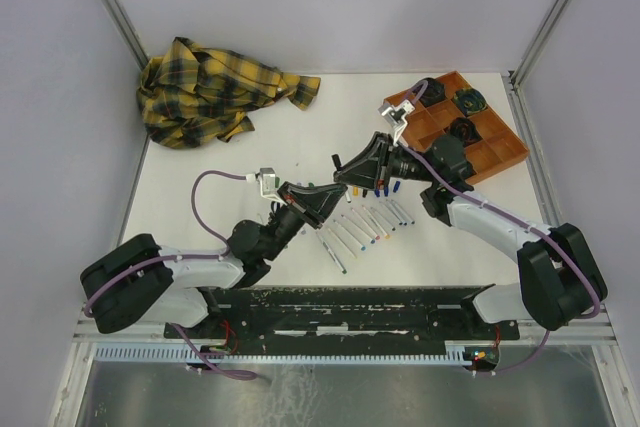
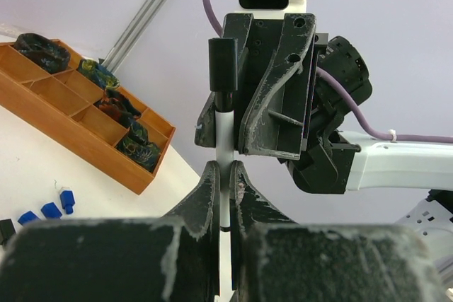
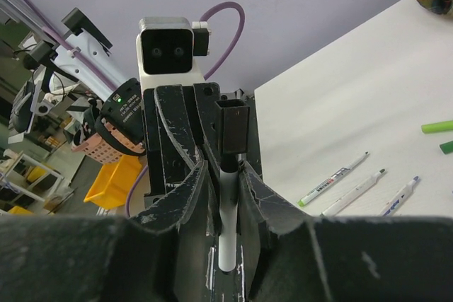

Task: Open the pen caps
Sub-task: Open the pen cap from the pen.

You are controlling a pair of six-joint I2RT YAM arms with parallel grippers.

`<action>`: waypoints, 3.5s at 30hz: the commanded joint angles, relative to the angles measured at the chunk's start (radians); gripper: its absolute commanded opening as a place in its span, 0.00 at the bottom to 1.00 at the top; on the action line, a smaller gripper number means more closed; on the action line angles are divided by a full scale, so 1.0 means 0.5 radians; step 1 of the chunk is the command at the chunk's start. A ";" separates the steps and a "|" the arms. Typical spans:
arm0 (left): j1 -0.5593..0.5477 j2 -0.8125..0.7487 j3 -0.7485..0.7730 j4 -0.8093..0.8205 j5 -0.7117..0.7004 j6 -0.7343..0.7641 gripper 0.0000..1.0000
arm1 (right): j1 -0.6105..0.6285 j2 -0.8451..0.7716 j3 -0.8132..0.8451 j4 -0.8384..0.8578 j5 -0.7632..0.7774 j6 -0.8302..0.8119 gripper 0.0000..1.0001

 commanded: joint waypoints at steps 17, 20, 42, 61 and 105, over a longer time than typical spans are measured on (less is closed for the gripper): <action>-0.012 -0.119 -0.015 0.041 -0.028 -0.040 0.27 | 0.048 -0.057 0.140 -0.144 -0.060 -0.146 0.00; -0.009 -0.224 -0.084 -0.052 0.009 0.004 0.45 | 0.045 -0.063 0.146 -0.147 -0.071 -0.148 0.00; 0.482 -0.601 0.482 -1.338 0.720 -0.167 0.73 | 0.044 -0.027 0.170 -0.195 -0.128 -0.167 0.00; 0.497 -0.425 0.640 -1.309 0.750 -0.180 0.54 | 0.048 -0.006 0.186 -0.227 -0.142 -0.156 0.00; 1.158 -0.012 1.516 -1.215 0.900 -0.226 0.03 | 0.092 0.061 0.247 -0.501 -0.166 -0.290 0.00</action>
